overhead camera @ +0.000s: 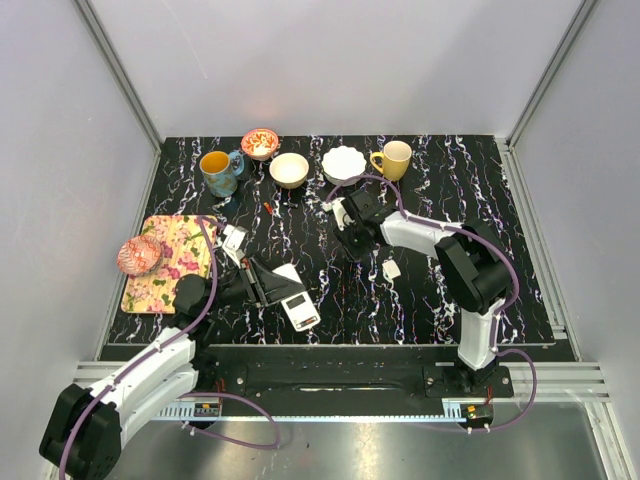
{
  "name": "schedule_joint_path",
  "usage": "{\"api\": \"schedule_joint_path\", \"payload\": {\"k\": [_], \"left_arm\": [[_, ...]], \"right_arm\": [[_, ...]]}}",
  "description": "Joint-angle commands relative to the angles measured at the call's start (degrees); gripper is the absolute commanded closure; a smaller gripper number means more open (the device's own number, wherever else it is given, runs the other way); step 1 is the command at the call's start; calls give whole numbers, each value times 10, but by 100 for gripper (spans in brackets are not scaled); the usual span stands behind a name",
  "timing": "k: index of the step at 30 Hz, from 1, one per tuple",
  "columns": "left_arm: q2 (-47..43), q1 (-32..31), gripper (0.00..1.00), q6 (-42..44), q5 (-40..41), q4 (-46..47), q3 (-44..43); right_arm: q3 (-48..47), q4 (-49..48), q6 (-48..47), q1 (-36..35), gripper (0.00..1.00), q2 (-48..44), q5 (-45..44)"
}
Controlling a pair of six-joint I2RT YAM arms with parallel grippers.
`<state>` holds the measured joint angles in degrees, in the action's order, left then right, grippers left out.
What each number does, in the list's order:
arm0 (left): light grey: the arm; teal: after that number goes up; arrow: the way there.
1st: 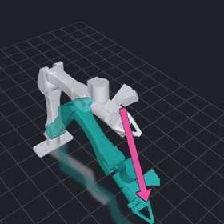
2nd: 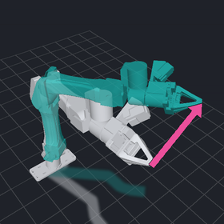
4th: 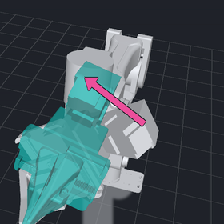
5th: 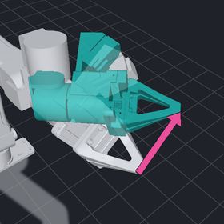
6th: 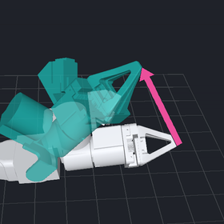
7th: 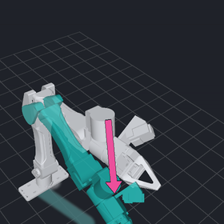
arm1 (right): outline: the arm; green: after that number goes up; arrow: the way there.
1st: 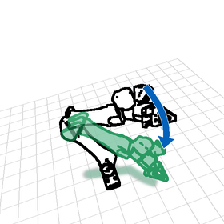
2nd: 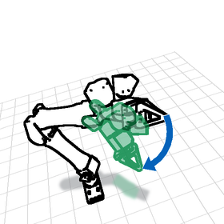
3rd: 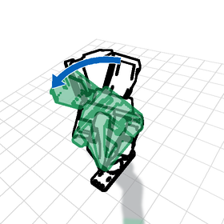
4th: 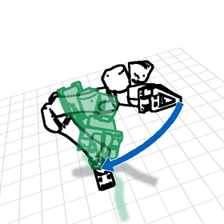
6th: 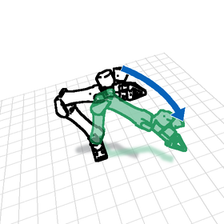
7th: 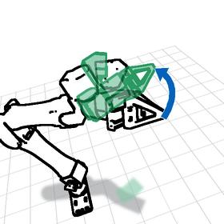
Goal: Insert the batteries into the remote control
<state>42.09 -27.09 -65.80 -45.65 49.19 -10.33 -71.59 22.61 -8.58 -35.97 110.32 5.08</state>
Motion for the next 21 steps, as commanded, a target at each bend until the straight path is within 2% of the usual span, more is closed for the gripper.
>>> {"api": "schedule_joint_path", "payload": {"k": [1,7,11,17,18,21], "left_arm": [[-7,2,100,10,4,23,0],[-6,2,100,11,5,22,1],[-10,1,100,10,8,20,3],[-25,2,100,11,14,8,8],[-25,2,100,11,14,6,9],[-27,2,100,11,14,4,9]], "right_arm": [[-18,18,9,-4,66,15,-29],[-21,13,52,-3,54,-10,-70],[-22,2,101,-4,49,-33,-90],[4,-13,224,-9,50,-74,-83],[10,-34,228,-16,49,-78,-77],[1,-19,205,-35,48,-63,-85]]}}
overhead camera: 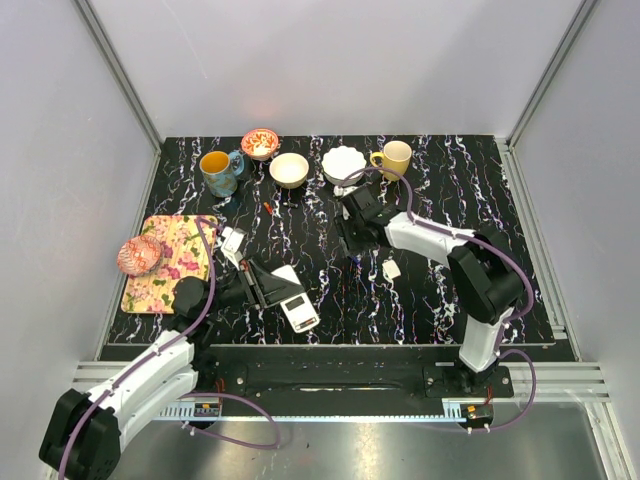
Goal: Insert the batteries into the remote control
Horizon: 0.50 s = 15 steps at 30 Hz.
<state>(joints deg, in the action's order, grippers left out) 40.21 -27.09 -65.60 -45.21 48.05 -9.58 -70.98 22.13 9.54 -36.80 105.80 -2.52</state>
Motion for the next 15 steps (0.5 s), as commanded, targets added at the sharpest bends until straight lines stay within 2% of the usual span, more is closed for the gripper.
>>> {"api": "schedule_joint_path", "payload": {"k": [1,6,13,15], "left_arm": [[-8,2,100,7,9,15,2],[-14,2,100,1,7,15,0],[-34,2,100,2,11,-1,2],[-38,2,100,1,9,-3,1]], "right_arm": [[-12,-6,14,-28,48,-10,-17],[-31,23,-55,-28,50,30,-30],[-48,45,-75,-28,52,53,-62],[-52,49,-80,-28,56,60,-60]]}}
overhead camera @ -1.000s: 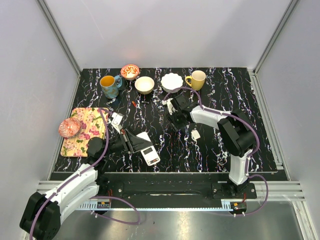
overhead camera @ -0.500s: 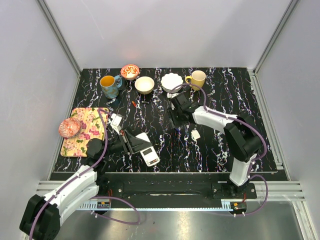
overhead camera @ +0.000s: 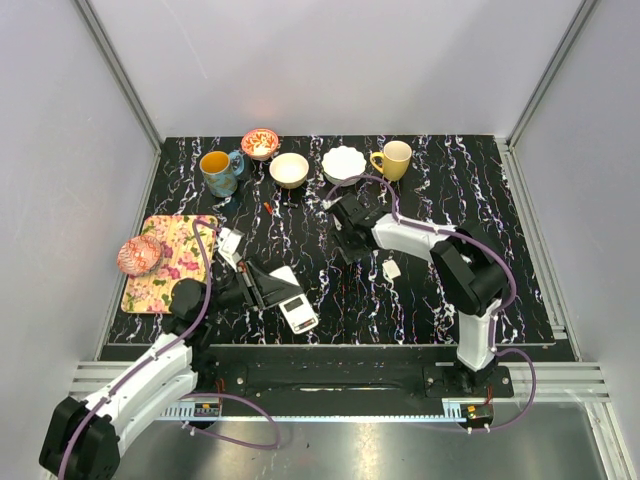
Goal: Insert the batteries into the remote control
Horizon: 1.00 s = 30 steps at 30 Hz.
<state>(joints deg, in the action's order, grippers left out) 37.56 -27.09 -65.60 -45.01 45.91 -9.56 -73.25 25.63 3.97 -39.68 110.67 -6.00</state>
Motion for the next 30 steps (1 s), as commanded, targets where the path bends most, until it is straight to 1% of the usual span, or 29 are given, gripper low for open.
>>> {"api": "schedule_joint_path", "payload": {"k": [1,2,3,5,9,12,14,15,16,17,18,19,20,22,23,27,30], "left_arm": [[-13,2,100,1,8,18,0],[-15,2,100,1,7,18,0],[-17,1,100,0,7,16,0],[-22,2,100,0,8,14,1],[-31,1,100,-2,7,15,5],[-38,2,100,-4,7,16,7],[-41,1,100,-7,4,19,8],[-41,2,100,-8,3,23,9],[-42,2,100,-12,1,27,10],[-43,2,100,-15,-3,30,12],[-44,2,100,-17,-5,36,15],[-47,1,100,-21,-6,37,16],[-52,2,100,-22,-7,40,18],[-61,2,100,-26,-5,41,26],[-65,2,100,-27,-4,41,28],[-86,2,100,-30,2,30,38],[-105,1,100,-19,12,2,39]], "right_arm": [[-31,16,-29,0,62,14,-22],[-35,20,-33,0,81,20,-20],[-37,27,-36,0,89,22,-19],[-42,31,-58,0,99,28,-13],[-55,60,-102,0,100,36,-22],[-44,32,-141,0,100,15,-25],[-4,-14,-174,-1,100,-23,-34],[15,-75,-225,-1,100,-39,-31],[33,-104,-256,-2,100,-54,1],[69,-158,-286,-1,100,-87,16],[85,-181,-349,-3,100,-101,30],[98,-197,-380,-3,100,-112,56],[104,-199,-436,-3,100,-119,74],[79,-166,-483,-3,100,-109,99],[68,-132,-505,-3,100,-94,100],[55,-112,-548,-3,100,-79,124],[55,-102,-580,-3,100,-68,144]]}}
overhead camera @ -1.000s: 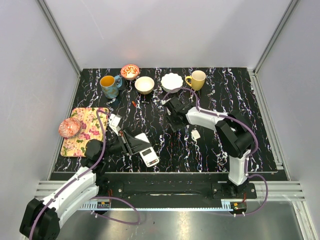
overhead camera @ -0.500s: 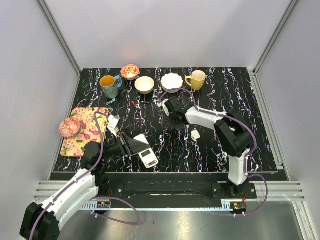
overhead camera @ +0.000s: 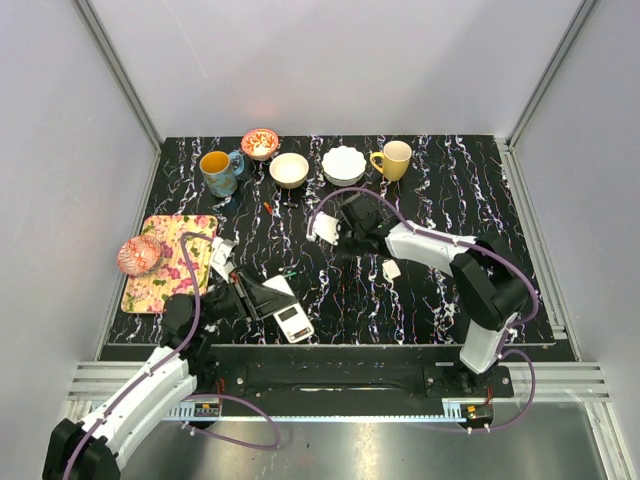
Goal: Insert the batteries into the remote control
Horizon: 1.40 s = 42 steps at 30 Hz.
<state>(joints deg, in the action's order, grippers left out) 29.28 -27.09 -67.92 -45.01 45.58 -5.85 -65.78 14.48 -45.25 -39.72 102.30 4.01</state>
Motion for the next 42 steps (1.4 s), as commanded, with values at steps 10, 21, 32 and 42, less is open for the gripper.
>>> {"api": "schedule_joint_path", "payload": {"k": [10,21,32,42], "left_arm": [[-37,2,100,19,31,-29,3],[-35,2,100,22,31,-37,1],[-52,2,100,23,29,-55,-4],[-70,1,100,31,49,-91,-10]], "right_arm": [[-51,48,-135,-3,100,69,68],[-56,33,-79,-3,59,77,58],[-81,-37,27,-3,45,9,48],[-94,-99,466,-3,54,-61,-246]]}}
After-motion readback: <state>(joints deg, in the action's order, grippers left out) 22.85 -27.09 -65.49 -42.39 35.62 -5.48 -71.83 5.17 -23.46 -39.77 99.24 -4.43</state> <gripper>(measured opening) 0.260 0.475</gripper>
